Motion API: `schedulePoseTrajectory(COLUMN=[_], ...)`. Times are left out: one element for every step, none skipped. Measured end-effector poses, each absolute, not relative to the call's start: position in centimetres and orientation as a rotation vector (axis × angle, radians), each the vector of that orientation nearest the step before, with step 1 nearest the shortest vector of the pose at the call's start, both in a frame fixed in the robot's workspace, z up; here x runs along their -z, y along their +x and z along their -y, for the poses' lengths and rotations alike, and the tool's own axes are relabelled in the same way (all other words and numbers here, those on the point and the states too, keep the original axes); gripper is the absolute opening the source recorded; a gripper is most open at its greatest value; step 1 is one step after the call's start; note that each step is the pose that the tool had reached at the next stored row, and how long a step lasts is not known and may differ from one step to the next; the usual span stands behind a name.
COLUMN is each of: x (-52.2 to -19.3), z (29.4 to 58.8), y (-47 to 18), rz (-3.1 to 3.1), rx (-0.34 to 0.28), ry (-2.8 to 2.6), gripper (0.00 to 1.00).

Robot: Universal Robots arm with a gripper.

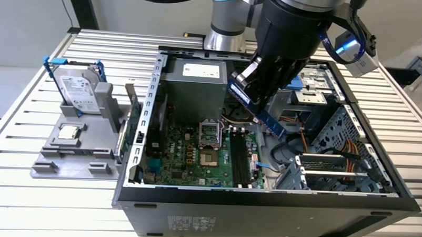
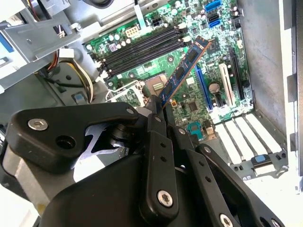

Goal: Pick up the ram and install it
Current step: 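Insert the ram into the slot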

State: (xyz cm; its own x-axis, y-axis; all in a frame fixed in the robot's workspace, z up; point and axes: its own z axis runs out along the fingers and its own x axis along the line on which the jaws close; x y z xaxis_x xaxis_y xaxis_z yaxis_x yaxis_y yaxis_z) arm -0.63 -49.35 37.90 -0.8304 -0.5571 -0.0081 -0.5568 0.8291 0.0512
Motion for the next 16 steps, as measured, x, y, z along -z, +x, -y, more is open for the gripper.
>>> schedulePoseTrajectory(x=[-37.9,-37.9,-37.9,-37.9,-37.9,-37.9,-37.9,-37.9,-37.9,-37.9,-37.9,-37.9,-37.9,-37.9,-37.9,-37.9], z=[49.35,49.35,49.35,49.35,49.34,49.35,49.35,49.35,49.35,49.34,49.35,49.35,49.35,49.35,49.35,49.35], y=[-0.63,-0.63,-0.63,-0.63,-0.63,-0.63,-0.63,-0.63,-0.63,-0.63,-0.63,-0.63,-0.63,-0.63,-0.63,-0.63], rz=[2.998,2.999,3.002,3.006,3.009,3.013,3.016,3.02,3.024,3.028,3.033,3.038,3.044,3.05,3.056,3.061], rx=[0.081,0.081,0.081,0.081,0.081,0.081,0.081,0.081,0.081,0.081,0.081,0.081,0.081,0.081,0.081,0.081], ry=[0.911,0.907,0.898,0.887,0.875,0.864,0.852,0.839,0.826,0.812,0.796,0.776,0.755,0.733,0.708,0.686], gripper=[0.0,0.0,0.0,0.0,0.0,0.0,0.0,0.0,0.0,0.0,0.0,0.0,0.0,0.0,0.0,0.0])
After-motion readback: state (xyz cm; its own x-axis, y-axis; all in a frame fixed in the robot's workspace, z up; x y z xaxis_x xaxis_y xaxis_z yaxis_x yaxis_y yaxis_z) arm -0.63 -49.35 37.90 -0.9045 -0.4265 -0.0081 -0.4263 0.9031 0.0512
